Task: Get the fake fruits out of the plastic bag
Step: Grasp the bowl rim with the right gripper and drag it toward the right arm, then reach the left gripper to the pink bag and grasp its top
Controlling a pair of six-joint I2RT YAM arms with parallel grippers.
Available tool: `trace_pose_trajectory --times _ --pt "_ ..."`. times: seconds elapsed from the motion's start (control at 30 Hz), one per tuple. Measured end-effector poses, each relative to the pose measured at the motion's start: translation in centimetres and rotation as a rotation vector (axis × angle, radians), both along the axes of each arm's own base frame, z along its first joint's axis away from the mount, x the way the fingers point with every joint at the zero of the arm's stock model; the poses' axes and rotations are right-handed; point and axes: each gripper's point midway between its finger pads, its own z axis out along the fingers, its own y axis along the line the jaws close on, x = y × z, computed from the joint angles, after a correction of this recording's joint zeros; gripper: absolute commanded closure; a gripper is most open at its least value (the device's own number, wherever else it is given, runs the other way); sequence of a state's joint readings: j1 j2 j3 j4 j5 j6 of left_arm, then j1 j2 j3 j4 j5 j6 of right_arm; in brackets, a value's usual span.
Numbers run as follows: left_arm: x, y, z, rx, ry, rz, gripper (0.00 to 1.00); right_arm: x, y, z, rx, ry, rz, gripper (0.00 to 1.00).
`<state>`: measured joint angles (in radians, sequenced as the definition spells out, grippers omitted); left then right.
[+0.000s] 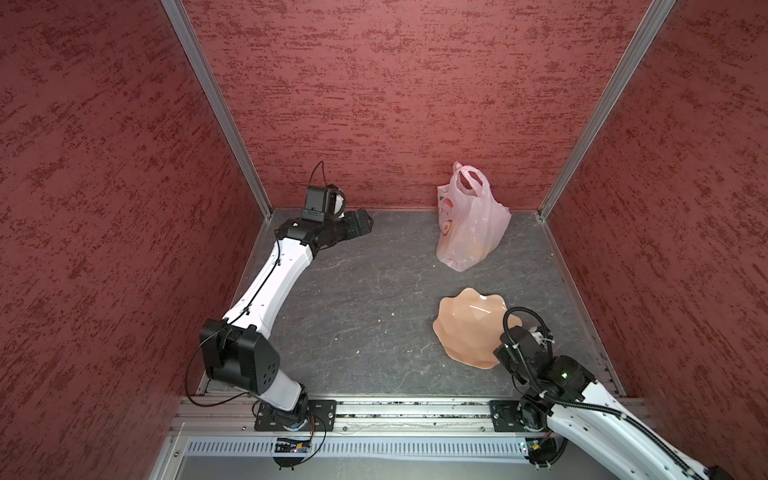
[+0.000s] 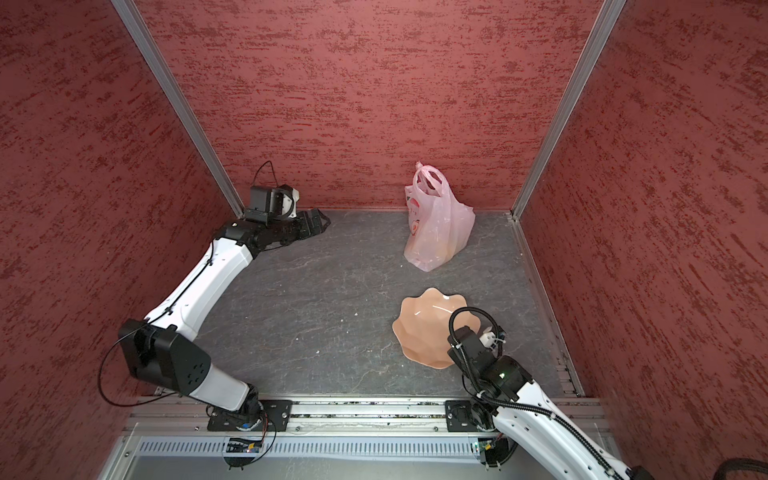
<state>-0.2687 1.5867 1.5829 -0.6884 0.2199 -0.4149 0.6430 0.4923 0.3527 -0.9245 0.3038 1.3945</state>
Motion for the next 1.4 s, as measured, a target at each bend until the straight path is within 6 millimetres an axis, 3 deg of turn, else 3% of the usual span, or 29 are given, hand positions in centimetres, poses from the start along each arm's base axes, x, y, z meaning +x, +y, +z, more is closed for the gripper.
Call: trace_pose_trajectory --times 0.33,0.5,0.63,0.77,1.07,1.4 --pt "3.9 -11.3 1.7 -0.084 -0.033 -0.233 0.0 0.0 -0.7 -0.5 -0.038 0.02 -0.038 0.64" --pt "5.5 -16.4 3.4 -0.147 -0.083 -0.32 0.01 -0.1 -1.1 -0.6 -0.066 0.032 -0.048 0.43" --pt "6.4 -20.1 4.7 -0.19 -0.136 -0.386 0.03 0.1 -1.7 0.6 -0.104 0.033 -0.064 0.32" --pt "7.1 -22.4 5.3 -0.218 -0.179 -0.425 0.08 1.1 -1.9 3.3 -0.129 -0.002 -0.087 0.27" --pt "7.0 -24.7 3.1 -0.214 -0.159 -0.456 0.1 3.0 -3.5 7.9 -0.255 -0.069 -0.18 0.19" --pt "3.8 -30.6 0.0 -0.149 -0.196 -0.602 0.1 3.2 -5.3 10.4 -0.312 -0.153 -0.241 0.18"
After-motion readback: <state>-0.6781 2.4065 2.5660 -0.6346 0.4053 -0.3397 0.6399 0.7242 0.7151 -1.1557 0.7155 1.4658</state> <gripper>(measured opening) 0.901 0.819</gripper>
